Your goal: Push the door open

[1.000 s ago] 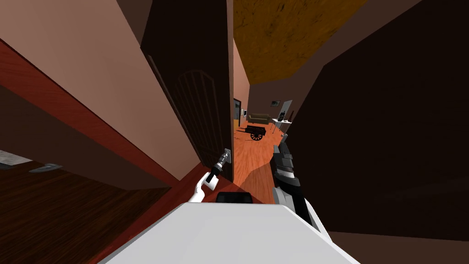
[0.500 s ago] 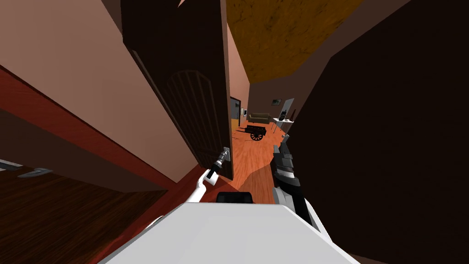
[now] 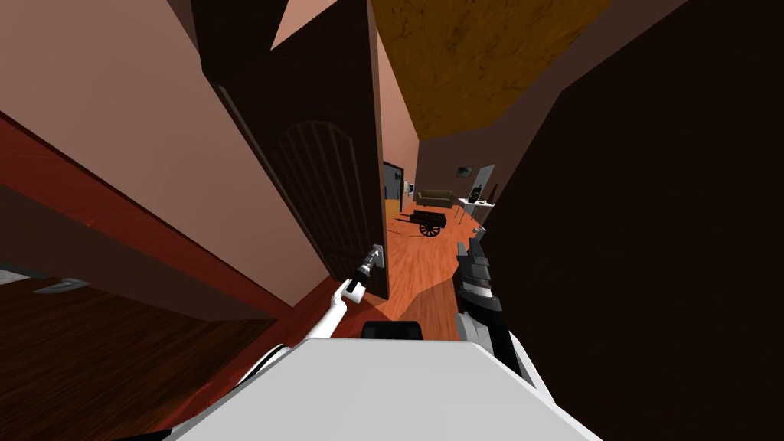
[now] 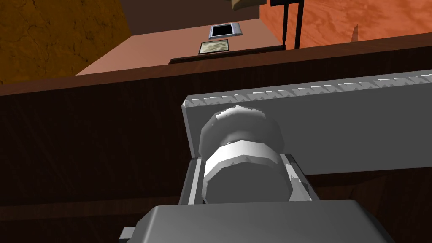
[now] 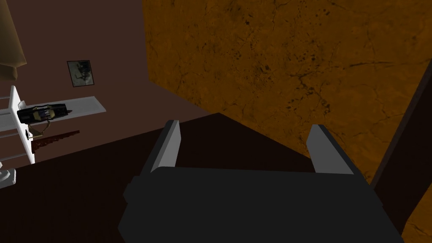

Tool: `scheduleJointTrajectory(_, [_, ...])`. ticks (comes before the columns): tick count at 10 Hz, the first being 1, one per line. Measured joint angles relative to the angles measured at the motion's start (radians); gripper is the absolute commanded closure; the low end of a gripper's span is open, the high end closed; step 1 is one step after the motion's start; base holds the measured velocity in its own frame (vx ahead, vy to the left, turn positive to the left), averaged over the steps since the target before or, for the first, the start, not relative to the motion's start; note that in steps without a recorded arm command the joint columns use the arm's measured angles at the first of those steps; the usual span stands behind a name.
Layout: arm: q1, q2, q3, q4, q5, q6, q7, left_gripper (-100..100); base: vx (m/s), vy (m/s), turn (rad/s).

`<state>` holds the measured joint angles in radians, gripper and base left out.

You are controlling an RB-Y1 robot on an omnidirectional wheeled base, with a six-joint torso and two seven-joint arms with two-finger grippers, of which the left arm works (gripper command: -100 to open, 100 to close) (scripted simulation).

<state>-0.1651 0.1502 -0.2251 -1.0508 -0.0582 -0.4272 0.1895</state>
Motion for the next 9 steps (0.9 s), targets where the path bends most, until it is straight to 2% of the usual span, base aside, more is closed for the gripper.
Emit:
scheduleJointTrajectory(2, [-0.036,-0.001,0.031,0.039,0.004,0.007,-0.008,100,0.096,-0.112,0.071])
scheduleJointTrajectory(3, [-0.068,-0.011,0.05,0.087,0.006,-0.009,-0.016,100,0.098,-0.112,0.042])
scheduleJointTrajectory(4, [-0.074,-0.01,0.065,0.098,0.008,-0.016,-0.022,100,0.079,-0.065,0.038])
scheduleJointTrajectory(6, [-0.132,-0.01,0.1,0.191,0.014,-0.051,-0.027,100,0.109,-0.105,0.092])
scheduleJointTrajectory(7, [-0.144,-0.007,0.119,0.202,0.017,-0.049,-0.031,-100,-0.061,-0.055,0.043])
scheduleJointTrajectory(9, [-0.149,-0.01,0.116,0.198,0.018,-0.037,-0.026,-100,-0.172,0.017,-0.008])
